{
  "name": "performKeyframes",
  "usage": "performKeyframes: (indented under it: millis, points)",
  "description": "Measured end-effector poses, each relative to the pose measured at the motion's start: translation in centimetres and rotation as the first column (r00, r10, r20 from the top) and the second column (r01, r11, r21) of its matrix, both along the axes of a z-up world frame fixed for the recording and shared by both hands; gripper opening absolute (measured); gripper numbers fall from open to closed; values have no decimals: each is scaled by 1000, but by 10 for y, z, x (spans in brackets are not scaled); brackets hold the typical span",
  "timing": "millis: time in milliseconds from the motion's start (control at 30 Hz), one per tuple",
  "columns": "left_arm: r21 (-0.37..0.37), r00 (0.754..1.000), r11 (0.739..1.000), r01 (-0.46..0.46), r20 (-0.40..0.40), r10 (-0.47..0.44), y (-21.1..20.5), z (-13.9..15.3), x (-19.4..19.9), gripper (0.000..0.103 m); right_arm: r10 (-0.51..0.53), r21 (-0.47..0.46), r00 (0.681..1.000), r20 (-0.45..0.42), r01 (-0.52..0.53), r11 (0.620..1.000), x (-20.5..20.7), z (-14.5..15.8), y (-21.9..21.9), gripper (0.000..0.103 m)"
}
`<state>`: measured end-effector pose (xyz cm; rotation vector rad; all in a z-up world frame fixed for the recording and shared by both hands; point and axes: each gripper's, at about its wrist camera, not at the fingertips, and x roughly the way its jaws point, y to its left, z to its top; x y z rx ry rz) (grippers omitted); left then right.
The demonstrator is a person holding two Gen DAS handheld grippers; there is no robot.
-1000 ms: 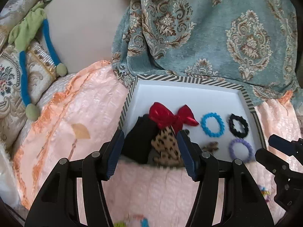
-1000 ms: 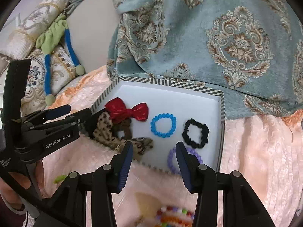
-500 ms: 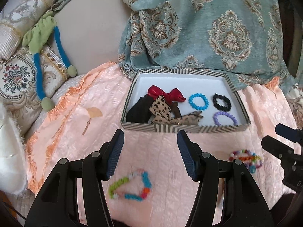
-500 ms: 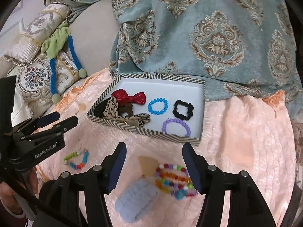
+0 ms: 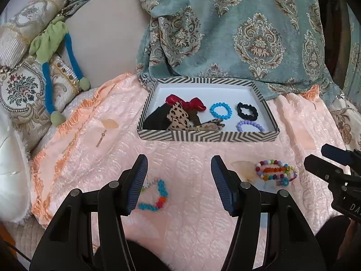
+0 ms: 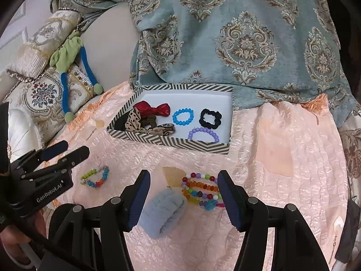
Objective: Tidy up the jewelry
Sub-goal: 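Withdraw both grippers from the tray toward the remaining bracelets and scrunchie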
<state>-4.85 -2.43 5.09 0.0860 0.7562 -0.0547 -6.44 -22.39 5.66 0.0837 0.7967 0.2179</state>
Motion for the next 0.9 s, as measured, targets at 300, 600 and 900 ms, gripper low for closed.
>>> performKeyframes:
  millis: [300,600,900]
  points:
    - [-18,1000,1000,1,-11,-1,0,-4,-9,58,-7,-10,1000,8,8,1000,-8,2,0,66]
    - [-11,1000,1000,-7,-19,7,4,-9,-9,59,-8,-21,1000,-21,7,1000,-7,-5,2,66]
    - [-127,991,990,55,-115,-69,5,-19,-7,59,-83,-18,994,-69,82,996,1,-22,-33,66]
